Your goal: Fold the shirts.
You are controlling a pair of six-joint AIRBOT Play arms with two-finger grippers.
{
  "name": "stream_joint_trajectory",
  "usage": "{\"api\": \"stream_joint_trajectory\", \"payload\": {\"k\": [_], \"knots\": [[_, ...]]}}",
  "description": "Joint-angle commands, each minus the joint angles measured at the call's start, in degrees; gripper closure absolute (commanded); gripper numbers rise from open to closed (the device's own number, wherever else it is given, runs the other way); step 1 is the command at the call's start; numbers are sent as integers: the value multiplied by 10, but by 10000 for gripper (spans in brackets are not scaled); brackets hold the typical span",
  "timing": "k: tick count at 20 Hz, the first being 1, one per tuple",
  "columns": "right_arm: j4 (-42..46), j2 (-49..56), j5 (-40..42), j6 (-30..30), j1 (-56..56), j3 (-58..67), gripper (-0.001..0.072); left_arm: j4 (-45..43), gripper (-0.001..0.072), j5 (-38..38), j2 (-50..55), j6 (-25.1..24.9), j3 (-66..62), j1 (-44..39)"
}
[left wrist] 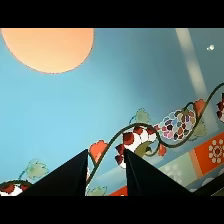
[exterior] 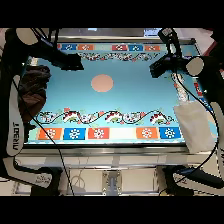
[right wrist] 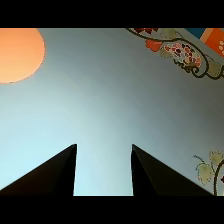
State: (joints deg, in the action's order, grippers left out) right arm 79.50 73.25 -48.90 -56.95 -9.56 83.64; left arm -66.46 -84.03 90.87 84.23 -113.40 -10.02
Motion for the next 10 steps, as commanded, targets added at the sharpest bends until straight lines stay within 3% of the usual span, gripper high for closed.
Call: {"api": "stream_joint_trajectory", "payload": {"k": [1, 3, 5, 6, 8, 10], "knots": [[0, 0, 0, 0, -1, 0, 331, -5, 423, -22, 0, 0, 0, 0], [0, 0, 0, 0, -1, 0, 331, -22, 423, -19, 0, -5, 0, 0], [0, 0, 0, 0, -1, 0, 331, -117, 422, -23, 0, -33, 0, 0], [0, 0, 0, 0, -1, 1, 331, -228, 406, -26, 0, -25, 0, 0], [0, 0, 0, 0, -1, 1, 331, -501, 254, -26, 0, 36, 0, 5], [0, 0, 0, 0, -1, 0, 331, -661, 256, -25, 0, 112, 0, 40]]}}
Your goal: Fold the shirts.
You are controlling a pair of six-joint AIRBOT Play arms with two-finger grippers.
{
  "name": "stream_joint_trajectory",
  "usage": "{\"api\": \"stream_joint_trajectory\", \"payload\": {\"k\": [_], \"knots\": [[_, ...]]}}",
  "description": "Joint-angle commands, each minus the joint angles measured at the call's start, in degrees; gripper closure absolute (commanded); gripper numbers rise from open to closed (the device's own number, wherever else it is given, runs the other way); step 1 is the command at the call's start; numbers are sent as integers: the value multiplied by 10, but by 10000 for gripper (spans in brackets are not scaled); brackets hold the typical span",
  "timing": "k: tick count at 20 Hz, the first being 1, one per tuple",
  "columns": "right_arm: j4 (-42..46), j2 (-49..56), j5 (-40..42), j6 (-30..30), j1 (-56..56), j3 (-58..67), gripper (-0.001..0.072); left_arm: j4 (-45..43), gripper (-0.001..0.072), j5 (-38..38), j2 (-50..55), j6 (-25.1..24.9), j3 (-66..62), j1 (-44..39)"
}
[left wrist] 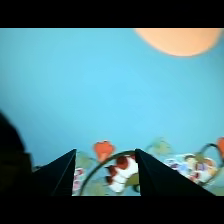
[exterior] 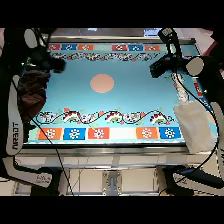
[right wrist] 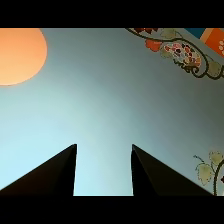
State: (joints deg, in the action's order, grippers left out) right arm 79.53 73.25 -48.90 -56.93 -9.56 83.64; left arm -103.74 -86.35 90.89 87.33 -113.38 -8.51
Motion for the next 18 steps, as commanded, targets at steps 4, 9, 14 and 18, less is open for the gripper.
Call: {"api": "stream_joint_trajectory", "payload": {"k": [4, 9, 14, 18], "knots": [[-1, 0, 1, 0, -1, 0, 331, -184, 256, -42, 0, 120, 6, 173], [-40, 0, 54, -3, -1, 1, 331, -21, 35, -61, 0, 103, 83, 340], [-61, 0, 61, -2, -1, 1, 331, 41, 34, -26, 10, 48, 182, 393], [-103, 0, 66, -2, -1, 1, 331, 31, 35, 9, 35, 45, 189, 392]]}}
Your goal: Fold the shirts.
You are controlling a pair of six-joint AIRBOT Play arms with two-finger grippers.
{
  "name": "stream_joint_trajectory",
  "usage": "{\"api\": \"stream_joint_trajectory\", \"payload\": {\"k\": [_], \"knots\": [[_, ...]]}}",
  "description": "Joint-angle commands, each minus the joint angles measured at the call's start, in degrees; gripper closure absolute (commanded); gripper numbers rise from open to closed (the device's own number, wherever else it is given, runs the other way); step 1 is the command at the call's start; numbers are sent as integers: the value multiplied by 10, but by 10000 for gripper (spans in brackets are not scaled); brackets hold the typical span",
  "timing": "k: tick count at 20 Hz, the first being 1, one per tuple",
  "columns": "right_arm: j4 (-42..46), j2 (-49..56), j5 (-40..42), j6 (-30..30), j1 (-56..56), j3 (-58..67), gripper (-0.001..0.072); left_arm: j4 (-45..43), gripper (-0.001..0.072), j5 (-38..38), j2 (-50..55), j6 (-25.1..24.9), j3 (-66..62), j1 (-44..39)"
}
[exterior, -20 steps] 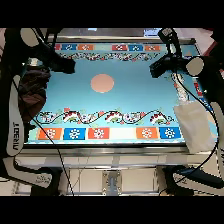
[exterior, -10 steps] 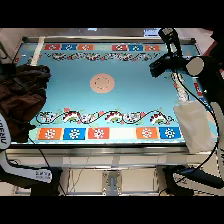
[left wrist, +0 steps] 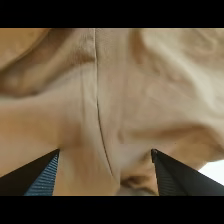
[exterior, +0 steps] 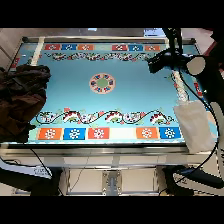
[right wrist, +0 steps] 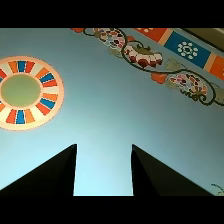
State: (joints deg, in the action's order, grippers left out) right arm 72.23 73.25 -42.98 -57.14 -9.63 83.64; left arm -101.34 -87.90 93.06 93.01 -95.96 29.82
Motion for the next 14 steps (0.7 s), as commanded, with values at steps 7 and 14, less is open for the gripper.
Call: {"api": "stream_joint_trajectory", "payload": {"k": [7, 14], "knots": [[-50, 0, 53, 0, 0, 1, 332, 12, 697, 27, 31, -17, 2, 7], [3, -5, 49, -1, 0, 2, 332, 376, 699, 41, 10, -77, -161, -133]]}}
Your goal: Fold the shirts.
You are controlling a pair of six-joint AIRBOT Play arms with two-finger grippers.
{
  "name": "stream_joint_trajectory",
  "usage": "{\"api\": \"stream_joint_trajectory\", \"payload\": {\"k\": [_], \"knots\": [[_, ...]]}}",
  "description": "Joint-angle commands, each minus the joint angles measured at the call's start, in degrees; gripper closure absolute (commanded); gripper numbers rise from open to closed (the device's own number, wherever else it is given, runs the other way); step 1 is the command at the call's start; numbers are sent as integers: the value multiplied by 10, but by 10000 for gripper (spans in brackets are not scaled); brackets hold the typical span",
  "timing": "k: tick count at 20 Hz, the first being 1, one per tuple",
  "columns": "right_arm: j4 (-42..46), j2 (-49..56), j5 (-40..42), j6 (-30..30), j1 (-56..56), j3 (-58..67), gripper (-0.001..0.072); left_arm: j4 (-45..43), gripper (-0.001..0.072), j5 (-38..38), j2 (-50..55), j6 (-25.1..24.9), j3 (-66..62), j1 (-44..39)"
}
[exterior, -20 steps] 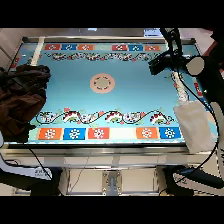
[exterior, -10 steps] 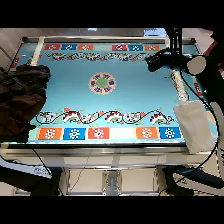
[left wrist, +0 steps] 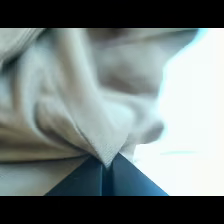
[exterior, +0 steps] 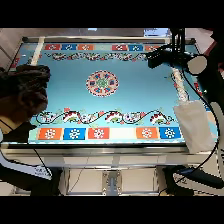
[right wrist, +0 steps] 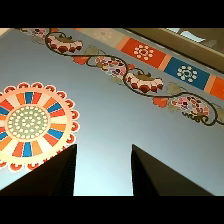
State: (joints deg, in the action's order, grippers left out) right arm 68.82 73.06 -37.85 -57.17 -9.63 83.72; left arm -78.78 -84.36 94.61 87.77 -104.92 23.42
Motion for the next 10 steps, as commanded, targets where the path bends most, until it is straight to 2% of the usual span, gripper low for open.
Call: {"api": "stream_joint_trajectory", "payload": {"k": [1, 6, 8, 10], "knots": [[72, -8, -8, -2, 1, 2, 332, 165, 699, 6, -6, -30, -97, -112], [379, -56, -63, -125, 1, 2, 333, 165, 700, 29, -3, -81, -91, -360], [462, -71, -105, -149, 1, 1, 333, 155, 699, 44, 16, -87, -80, -454], [478, -75, -145, -149, 11, 1, 332, 157, 698, 57, 52, -87, -80, -537]]}}
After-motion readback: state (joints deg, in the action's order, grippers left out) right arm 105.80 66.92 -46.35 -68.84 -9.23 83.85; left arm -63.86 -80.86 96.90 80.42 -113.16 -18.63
